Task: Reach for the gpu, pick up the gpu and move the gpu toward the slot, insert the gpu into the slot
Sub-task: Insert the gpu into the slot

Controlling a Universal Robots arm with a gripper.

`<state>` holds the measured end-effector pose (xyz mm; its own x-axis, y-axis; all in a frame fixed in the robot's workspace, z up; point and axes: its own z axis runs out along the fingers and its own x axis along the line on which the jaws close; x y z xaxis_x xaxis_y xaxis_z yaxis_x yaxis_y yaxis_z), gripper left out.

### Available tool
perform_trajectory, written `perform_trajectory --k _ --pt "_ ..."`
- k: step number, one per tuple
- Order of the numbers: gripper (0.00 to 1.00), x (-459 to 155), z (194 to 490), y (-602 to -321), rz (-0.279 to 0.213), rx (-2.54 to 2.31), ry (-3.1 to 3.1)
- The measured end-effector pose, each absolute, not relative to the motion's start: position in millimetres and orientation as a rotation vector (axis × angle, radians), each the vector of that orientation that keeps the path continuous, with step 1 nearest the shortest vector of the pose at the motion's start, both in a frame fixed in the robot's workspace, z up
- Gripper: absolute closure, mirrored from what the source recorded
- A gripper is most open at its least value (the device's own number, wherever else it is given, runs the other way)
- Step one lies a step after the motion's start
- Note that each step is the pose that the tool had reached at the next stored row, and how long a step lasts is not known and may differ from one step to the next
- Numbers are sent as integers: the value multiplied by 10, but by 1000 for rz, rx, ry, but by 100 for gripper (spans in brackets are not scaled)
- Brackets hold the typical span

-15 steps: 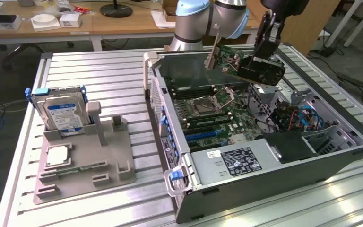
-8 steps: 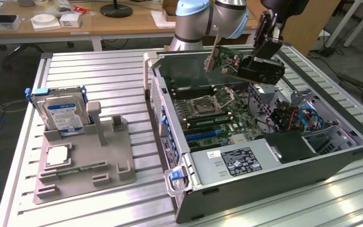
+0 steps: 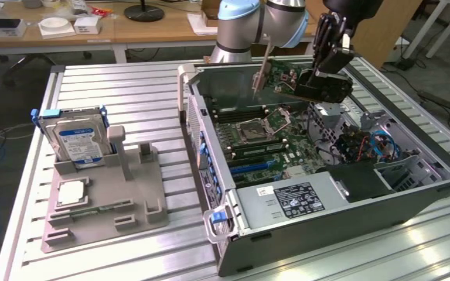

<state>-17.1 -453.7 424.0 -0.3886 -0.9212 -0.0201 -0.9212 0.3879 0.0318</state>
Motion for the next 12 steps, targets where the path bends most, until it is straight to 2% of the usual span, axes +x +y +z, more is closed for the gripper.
perform_trajectory --k 12 --pt "74 -172 4240 -4537 -59 1935 -2469"
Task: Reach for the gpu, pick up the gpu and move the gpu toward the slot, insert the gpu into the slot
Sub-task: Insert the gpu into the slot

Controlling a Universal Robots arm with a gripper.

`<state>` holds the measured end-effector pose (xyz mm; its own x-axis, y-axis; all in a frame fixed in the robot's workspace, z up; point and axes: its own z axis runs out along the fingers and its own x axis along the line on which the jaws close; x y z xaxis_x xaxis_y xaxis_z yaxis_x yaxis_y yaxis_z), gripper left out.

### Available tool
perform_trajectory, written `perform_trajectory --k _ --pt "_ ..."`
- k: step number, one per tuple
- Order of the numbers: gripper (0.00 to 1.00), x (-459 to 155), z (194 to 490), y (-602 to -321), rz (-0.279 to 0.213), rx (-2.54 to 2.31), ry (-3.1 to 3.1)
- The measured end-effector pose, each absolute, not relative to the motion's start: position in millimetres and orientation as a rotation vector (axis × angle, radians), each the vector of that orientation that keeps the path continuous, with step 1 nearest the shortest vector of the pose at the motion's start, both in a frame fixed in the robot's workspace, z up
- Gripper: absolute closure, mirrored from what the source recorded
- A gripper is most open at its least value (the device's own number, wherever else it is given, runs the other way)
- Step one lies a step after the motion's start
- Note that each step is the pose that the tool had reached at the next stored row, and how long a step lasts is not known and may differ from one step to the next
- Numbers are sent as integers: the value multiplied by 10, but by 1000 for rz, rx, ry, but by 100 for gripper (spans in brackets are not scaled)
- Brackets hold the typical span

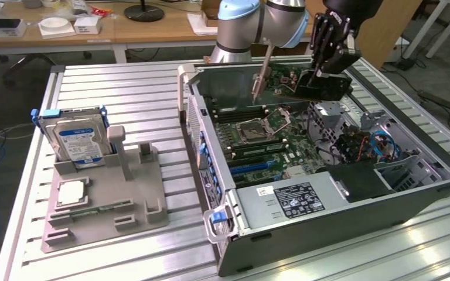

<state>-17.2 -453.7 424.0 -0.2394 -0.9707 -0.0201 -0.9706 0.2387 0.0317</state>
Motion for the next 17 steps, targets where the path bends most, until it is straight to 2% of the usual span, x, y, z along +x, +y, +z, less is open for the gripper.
perform_trajectory --k 14,17 --pt "74 -167 4240 -4537 -58 2121 -2308" --pt "74 -184 4241 -4531 -43 2129 -2315"
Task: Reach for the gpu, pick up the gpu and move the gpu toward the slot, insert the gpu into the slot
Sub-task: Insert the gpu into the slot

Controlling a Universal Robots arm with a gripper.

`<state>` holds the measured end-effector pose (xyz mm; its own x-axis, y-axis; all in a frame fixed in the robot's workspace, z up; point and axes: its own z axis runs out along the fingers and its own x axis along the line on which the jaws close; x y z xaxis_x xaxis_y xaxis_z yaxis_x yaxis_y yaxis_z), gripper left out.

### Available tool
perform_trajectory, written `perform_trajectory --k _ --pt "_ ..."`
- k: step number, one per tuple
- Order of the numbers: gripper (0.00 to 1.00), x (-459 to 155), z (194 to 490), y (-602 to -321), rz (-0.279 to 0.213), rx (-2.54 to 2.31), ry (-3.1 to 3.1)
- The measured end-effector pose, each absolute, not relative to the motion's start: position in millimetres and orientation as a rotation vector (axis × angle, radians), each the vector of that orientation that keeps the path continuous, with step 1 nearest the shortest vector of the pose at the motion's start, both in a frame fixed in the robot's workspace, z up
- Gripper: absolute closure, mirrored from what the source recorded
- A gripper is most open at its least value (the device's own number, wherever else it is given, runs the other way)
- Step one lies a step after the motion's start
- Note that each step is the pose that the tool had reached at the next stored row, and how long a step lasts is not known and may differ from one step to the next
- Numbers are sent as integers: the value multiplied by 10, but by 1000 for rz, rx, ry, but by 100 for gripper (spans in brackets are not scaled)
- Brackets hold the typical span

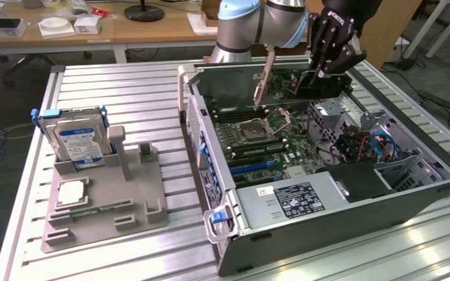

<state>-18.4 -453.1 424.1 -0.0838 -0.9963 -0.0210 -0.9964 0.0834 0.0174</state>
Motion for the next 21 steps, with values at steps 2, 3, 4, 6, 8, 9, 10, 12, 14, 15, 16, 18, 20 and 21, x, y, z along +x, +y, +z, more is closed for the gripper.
perform_trajectory --k 2,3,4,6,8,9,10,12,14,15,16,18,20,21 --pt "74 -186 4236 -4530 22 -2116 2298" --pt "74 -186 4227 -4530 22 -2115 2297" --pt "74 -186 4211 -4530 23 -2115 2296" --pt "74 -187 4180 -4517 23 -2114 2296" --pt "74 -187 4156 -4479 22 -2115 2297" --pt "74 -187 4145 -4460 18 -2117 2299" --pt "74 -187 4133 -4452 17 -2117 2299" --pt "74 -186 4117 -4444 17 -2118 2298" --pt "74 -187 4102 -4434 17 -2130 2287" --pt "74 -187 4092 -4428 17 -2141 2277" --pt "74 -187 4080 -4424 17 -2151 2267" --pt "74 -193 4044 -4422 16 -2158 2260" --pt "74 -204 4012 -4421 12 -2157 2257" --pt "74 -209 3998 -4421 9 -2156 2255"
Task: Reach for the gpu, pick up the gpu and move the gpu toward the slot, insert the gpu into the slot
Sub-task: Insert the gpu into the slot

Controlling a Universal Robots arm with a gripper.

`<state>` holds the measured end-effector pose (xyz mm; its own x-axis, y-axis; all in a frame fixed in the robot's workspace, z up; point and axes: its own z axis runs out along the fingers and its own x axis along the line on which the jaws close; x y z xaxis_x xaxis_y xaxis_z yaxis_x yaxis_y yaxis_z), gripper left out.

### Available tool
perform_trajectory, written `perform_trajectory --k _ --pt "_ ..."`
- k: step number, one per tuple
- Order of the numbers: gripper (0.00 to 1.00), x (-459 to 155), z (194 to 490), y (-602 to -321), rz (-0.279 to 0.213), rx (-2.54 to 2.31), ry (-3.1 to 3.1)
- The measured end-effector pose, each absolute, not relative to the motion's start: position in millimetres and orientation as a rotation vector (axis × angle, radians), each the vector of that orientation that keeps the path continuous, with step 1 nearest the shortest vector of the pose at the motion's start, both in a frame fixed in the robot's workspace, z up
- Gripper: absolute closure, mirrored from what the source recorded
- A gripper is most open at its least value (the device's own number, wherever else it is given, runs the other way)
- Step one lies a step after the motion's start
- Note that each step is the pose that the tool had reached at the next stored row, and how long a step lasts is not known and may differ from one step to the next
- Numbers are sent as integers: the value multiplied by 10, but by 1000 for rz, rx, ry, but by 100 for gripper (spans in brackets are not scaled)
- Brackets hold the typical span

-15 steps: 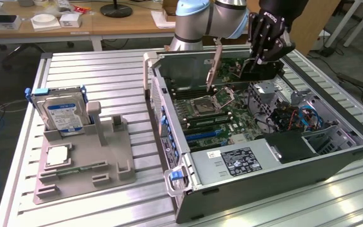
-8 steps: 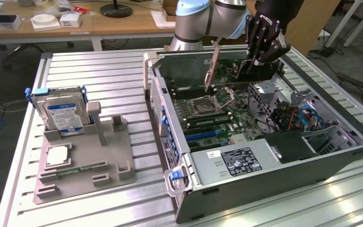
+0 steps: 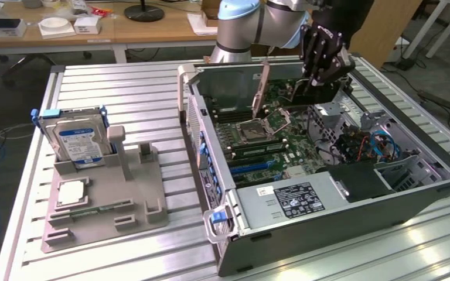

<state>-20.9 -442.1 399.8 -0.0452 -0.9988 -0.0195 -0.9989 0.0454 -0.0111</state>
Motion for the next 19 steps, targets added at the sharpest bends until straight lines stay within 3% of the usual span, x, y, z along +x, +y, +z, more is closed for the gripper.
perform_trajectory --k 19 --pt "74 -247 3772 -4421 -3 -2152 2247"
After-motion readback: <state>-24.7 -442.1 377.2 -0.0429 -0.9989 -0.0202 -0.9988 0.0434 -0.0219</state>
